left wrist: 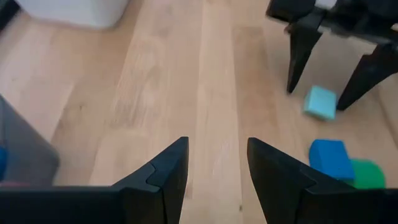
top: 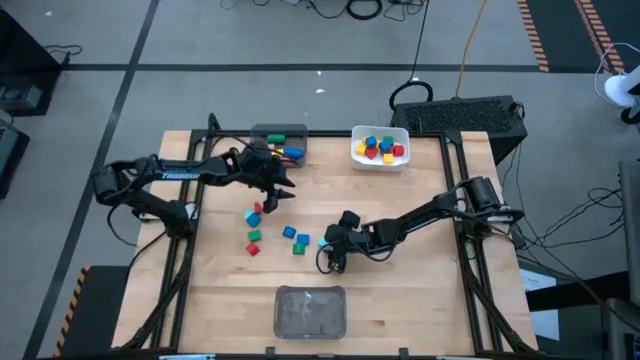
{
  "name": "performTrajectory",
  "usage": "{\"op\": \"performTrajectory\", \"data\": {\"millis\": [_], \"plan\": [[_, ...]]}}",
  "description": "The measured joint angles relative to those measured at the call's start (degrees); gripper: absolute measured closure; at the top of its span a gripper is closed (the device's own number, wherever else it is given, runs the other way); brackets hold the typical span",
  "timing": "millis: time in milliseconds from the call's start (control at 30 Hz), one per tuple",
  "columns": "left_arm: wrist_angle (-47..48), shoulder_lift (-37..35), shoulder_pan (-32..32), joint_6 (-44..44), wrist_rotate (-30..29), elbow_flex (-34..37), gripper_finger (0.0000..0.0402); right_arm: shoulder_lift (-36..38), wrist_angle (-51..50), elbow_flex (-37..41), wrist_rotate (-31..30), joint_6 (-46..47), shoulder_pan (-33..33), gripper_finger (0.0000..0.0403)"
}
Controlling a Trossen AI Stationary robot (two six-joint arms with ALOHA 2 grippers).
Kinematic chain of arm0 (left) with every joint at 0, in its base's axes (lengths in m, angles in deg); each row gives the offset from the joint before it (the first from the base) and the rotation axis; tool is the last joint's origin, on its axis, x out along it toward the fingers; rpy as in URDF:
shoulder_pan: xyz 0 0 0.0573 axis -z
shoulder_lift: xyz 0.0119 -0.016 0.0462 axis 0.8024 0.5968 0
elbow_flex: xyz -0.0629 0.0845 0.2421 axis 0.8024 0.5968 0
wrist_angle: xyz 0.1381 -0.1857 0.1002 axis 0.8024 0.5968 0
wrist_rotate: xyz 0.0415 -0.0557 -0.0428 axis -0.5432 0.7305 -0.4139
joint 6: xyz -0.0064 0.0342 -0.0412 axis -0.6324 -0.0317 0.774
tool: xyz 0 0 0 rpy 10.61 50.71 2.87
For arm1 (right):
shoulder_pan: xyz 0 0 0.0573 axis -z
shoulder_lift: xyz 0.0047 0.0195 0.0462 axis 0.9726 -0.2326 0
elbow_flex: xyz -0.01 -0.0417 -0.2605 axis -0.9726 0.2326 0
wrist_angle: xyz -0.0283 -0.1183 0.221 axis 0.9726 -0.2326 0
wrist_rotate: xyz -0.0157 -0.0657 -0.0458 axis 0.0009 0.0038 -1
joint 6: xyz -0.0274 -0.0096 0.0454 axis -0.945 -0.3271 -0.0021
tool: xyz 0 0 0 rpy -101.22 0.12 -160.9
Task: Sort blocks by size
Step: Put the light blue half circle block into the bottom black bin
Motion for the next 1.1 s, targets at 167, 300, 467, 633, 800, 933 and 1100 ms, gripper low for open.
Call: {"op": "performTrajectory", "data": {"millis": [167, 300, 467, 633, 800, 933, 1100], "plan": [[0.11, 1.77, 0.80, 1.51, -0.06, 0.00, 0.0235, 0.03, 0.15, -0.02, -0.19, -0.02, 0.17, 0.0146], [-0.90, 1.97, 2.67, 1.40, 0.04, 0.00, 0.0235, 0.03, 0.17, -0.02, 0.24, -0.02, 0.39, 0.0192], [-4.80, 1.99, 5.72, 1.35, 0.20, 0.00, 0.0235, 0.03, 0.13, -0.02, 1.57, -0.04, 1.00, 0.0241], [-5.99, 1.99, 8.90, 0.51, 0.24, 0.00, 0.0235, 0.03, 0.02, -0.02, 1.57, -0.22, 1.01, 0.0281], [-5.99, 1.99, 11.28, 0.26, 0.24, 0.00, 0.0235, 0.40, 0.18, -0.02, 1.45, -1.60, 1.01, 0.0292], [-5.99, 1.99, 12.93, 0.22, 0.24, 0.00, 0.0235, 1.23, 1.14, 0.00, 1.40, -2.23, 0.86, 0.0283], [-5.59, 1.99, 15.19, 0.22, 1.82, 0.00, 0.0235, 3.65, 2.42, 0.00, 1.32, -3.37, 0.57, 0.0286]]}}
